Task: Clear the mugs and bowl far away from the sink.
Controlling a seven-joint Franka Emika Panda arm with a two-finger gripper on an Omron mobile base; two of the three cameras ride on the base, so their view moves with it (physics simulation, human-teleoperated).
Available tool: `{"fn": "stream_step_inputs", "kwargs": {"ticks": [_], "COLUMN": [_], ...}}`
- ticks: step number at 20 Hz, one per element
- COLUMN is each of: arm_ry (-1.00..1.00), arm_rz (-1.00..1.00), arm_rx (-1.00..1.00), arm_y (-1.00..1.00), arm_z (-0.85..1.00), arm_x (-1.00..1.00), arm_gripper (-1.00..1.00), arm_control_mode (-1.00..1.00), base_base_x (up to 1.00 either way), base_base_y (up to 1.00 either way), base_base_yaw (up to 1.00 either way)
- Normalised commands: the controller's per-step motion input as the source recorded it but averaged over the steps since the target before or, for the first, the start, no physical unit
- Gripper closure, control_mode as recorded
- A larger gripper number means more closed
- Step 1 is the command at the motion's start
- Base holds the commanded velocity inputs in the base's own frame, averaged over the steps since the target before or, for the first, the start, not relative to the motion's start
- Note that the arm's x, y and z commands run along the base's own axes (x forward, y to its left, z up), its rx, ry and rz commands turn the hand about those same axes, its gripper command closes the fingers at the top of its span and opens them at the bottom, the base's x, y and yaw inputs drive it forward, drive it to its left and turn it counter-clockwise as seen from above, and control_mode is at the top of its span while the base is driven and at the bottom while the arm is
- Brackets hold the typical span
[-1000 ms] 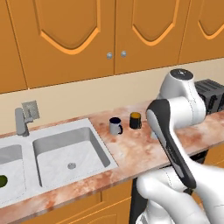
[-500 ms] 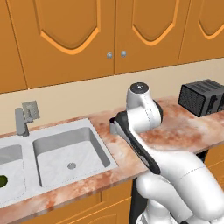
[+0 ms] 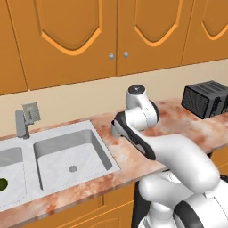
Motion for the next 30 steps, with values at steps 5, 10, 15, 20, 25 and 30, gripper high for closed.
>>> {"fn": "stream_step_inputs", "kwargs": {"ticks": [5, 10, 15, 20, 25, 30], "arm_ry": [0.03, 0.01, 0.00, 0.00, 0.00, 0.00], "arm_rz": [0.00, 0.05, 0.04, 0.03, 0.02, 0.02], "arm_rx": [0.06, 0.08, 0.06, 0.04, 0.02, 0.03], "arm_y": [0.00, 0.00, 0.00, 0.00, 0.00, 0.00], "arm_z": [-0.34, -0.33, -0.29, -0.29, -0.20, -0.04], "arm_x": [0.34, 0.04, 0.07, 0.22, 0.31, 0.23], "arm_gripper": [-1.00, -1.00, -1.00, -1.00, -1.00, -1.00], "arm_control_mode": [-1.00, -1.00, -1.00, -1.00, -1.00, -1.00], "base_base_x": [0.00, 0.00, 0.00, 0.00, 0.00, 0.00], "base_base_y": [0.00, 0.00, 0.00, 0.00, 0.00, 0.00], "base_base_yaw": [0.00, 0.00, 0.00, 0.00, 0.00, 0.00]}}
